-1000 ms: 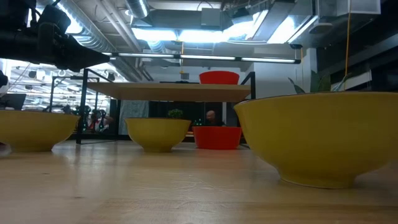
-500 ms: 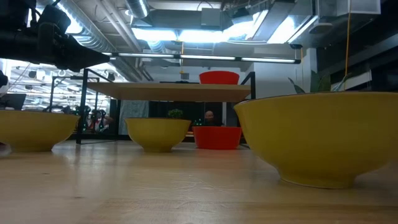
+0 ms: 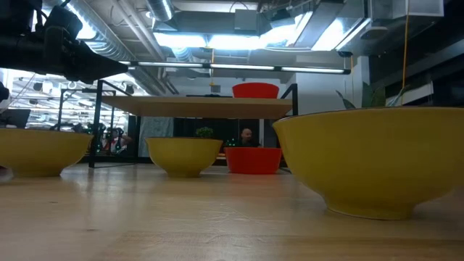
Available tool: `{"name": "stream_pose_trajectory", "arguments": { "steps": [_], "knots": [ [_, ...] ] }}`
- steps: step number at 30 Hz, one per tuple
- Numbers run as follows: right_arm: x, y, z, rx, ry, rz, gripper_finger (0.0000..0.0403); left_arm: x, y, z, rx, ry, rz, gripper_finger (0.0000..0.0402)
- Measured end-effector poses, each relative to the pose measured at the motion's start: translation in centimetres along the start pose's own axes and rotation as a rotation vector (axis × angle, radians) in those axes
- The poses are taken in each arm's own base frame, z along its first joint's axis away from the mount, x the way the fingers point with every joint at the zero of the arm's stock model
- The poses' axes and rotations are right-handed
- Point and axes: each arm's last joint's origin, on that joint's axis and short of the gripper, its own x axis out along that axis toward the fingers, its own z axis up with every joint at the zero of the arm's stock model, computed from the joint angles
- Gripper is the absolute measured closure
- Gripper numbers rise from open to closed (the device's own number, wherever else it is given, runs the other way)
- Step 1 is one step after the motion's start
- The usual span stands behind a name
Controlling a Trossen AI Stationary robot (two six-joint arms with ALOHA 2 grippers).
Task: Pick & Place Mini bowls
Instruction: Stack the bottom red bowl on top of the red bowl on the shelf
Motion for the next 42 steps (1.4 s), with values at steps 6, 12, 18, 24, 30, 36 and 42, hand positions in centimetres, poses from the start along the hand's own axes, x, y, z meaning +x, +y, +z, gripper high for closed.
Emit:
{"name": "stream_pose_trajectory", "arguments": {
  "steps": [6, 12, 18, 24, 30, 36, 42],
  "knots": [
    [-0.6, 0.4, 0.0, -0.018, -0.004, 0.031, 0.0267, 0.0, 0.0, 0.0, 0.000, 0.001, 0.000, 0.0385],
    [-0.8, 0.5, 0.1, -0.016, -0.005, 0.036, 0.0299, 0.0, 0.0, 0.0, 0.000, 0.000, 0.000, 0.0386],
    [-0.8, 0.4, 0.2, -0.013, -0.005, 0.033, 0.0382, 0.0, 0.0, 0.0, 0.000, 0.001, 0.000, 0.0383],
    [-0.9, 0.6, 1.0, 0.000, -0.002, 0.053, 0.0382, 0.0, 0.0, 0.0, 0.000, 0.001, 0.000, 0.0382],
    [-1.2, 1.1, 2.4, -0.026, -0.020, 0.112, 0.0394, 0.0, 0.0, 0.0, 0.000, 0.000, 0.000, 0.0380],
    [-1.6, 1.4, 3.9, -0.017, 0.011, 0.156, 0.0397, 0.0, 0.0, 0.0, 0.000, 0.001, 0.000, 0.0380],
    [-3.7, 2.1, 5.1, -0.010, -0.043, 0.218, 0.0397, 0.0, 0.0, 0.0, 0.000, 0.000, 0.000, 0.0380]
  ]
}}
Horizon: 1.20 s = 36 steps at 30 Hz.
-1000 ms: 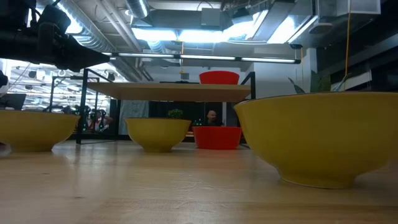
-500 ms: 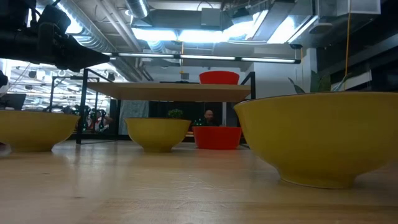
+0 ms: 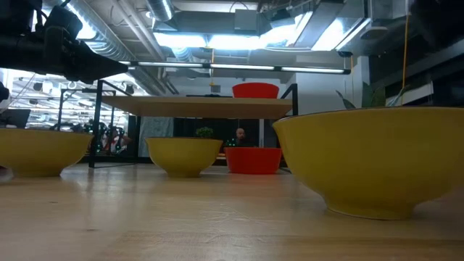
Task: Pick & Place Mini bowls
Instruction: Stack the bottom red bowl on top of the red bowl on the shelf
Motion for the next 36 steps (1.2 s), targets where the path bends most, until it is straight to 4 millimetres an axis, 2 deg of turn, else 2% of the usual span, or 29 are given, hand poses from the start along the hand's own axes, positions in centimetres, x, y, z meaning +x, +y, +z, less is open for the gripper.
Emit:
{"name": "stream_pose_trajectory", "arguments": {
  "steps": [10, 20, 25, 36],
  "knots": [
    [-5.4, 0.1, 2.2, 0.001, -0.086, -0.063, 0.0399, 0.0, 0.0, 0.0, 0.000, 0.000, 0.000, 0.0382],
    [-10.5, -0.4, 5.2, -0.117, -0.272, -0.096, 0.0399, 0.0, 0.0, 0.0, 0.000, 0.000, 0.000, 0.0380],
    [-11.8, -1.4, 6.7, -0.154, -0.287, -0.153, 0.0399, 0.0, 0.0, 0.0, 0.000, 0.000, 0.000, 0.0382],
    [-12.4, -3.4, 10.8, -0.204, -0.252, -0.191, 0.0399, 0.0, 0.0, 0.0, 0.000, 0.000, 0.000, 0.0378]
  ]
}}
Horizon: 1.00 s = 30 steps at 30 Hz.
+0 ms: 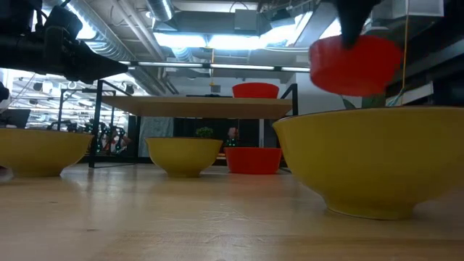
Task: Pick & Place Mini bowls
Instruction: Stack the bottom red bowl on top of the red bowl on the shelf
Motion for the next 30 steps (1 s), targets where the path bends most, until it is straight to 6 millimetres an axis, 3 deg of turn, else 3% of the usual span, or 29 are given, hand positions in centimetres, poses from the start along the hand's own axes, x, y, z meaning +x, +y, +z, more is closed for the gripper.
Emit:
{"name": "stream_pose_trajectory", "arguments": {
  "steps": [10, 30],
  "knots": [
    [0.7, -2.0, 2.3, -0.059, 0.018, -0.012, 0.0399, 0.0, 0.0, 0.0, 0.000, 0.000, 0.000, 0.0378],
    [0.7, -1.5, 3.0, -0.176, -0.084, -0.002, 0.0399, 0.0, 0.0, 0.0, 0.000, 0.000, 0.000, 0.0382]
  ]
}}
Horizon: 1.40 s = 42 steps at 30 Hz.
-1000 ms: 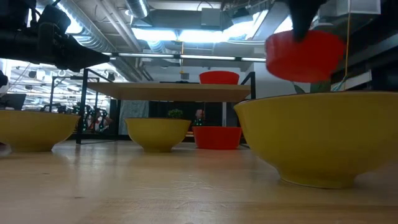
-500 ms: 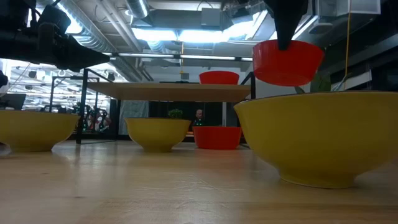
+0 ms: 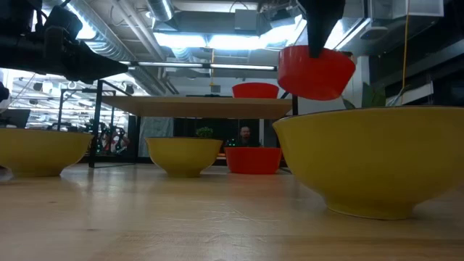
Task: Pick & Place Mini bowls
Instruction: Stack the bottom red bowl on top of the red bowl on the shelf
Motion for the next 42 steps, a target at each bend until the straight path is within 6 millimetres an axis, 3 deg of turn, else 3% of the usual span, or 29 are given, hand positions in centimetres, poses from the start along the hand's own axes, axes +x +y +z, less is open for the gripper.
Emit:
{"name": "stream_pose_trajectory", "arguments": {
  "steps": [4, 13, 20, 25, 33, 42],
  "knots": [
    [-1.1, -0.3, 0.0, -0.022, -0.002, 0.003, 0.0399, 0.0, 0.0, 0.0, 0.000, 0.000, 0.000, 0.0382],
    [-6.0, -1.6, 1.0, -0.099, -0.156, 0.056, 0.0399, 0.0, 0.0, 0.0, 0.000, 0.000, 0.000, 0.0382],
    [-9.5, -3.2, 1.6, -0.247, -0.338, -0.019, 0.0399, 0.0, 0.0, 0.0, 0.000, 0.000, 0.000, 0.0382],
    [-10.8, -4.0, 1.8, -0.389, -0.418, -0.148, 0.0399, 0.0, 0.0, 0.0, 0.000, 0.000, 0.000, 0.0382],
    [-11.3, -5.4, 2.8, -0.413, -0.495, -0.433, 0.0399, 0.0, 0.0, 0.0, 0.000, 0.000, 0.000, 0.0382],
    [-10.7, -7.7, 4.5, -0.307, -0.502, -0.502, 0.0399, 0.0, 0.0, 0.0, 0.000, 0.000, 0.000, 0.0378]
  ]
}}
